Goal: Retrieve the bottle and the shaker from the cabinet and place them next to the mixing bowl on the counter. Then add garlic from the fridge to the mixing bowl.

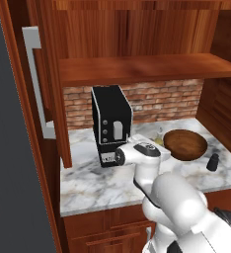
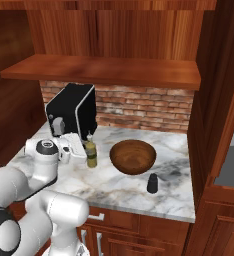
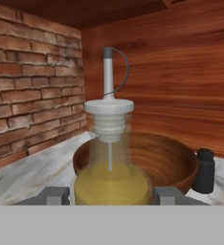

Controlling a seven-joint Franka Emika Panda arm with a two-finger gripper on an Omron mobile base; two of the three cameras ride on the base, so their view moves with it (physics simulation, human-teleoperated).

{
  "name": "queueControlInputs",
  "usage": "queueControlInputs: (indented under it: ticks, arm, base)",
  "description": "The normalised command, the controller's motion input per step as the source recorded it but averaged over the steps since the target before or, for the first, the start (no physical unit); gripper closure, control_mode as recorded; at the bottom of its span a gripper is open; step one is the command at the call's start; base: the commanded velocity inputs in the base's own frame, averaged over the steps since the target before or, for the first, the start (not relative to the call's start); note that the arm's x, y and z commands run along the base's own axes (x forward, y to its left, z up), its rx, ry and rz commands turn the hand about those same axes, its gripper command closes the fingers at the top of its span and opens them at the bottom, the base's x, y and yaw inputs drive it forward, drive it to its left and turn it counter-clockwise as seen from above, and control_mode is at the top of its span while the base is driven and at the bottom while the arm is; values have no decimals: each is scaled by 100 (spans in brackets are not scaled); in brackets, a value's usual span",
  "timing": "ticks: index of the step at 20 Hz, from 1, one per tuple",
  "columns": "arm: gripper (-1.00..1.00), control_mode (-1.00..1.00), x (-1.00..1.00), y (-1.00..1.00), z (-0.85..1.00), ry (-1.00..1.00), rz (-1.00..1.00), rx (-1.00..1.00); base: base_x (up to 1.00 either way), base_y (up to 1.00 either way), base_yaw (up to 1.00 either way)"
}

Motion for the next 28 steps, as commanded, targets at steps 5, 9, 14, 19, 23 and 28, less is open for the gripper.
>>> queueControlInputs:
  ticks: [5, 9, 14, 19, 23, 28]
  arm:
    - [100, -100, 8, -3, -15, 0, 0, 0]
    - [100, -100, 2, 0, -5, 0, 0, 0]
    - [100, -100, 3, 0, -11, 0, 0, 0]
    - [100, -100, 0, 0, -1, 0, 0, 0]
    - [100, -100, 0, 0, -13, 0, 0, 0]
    - [100, -100, 0, 0, -27, 0, 0, 0]
  base:
    - [0, 0, 0]
    - [0, 0, 0]
    - [0, 0, 0]
    - [0, 0, 0]
    - [0, 0, 0]
    - [0, 0, 0]
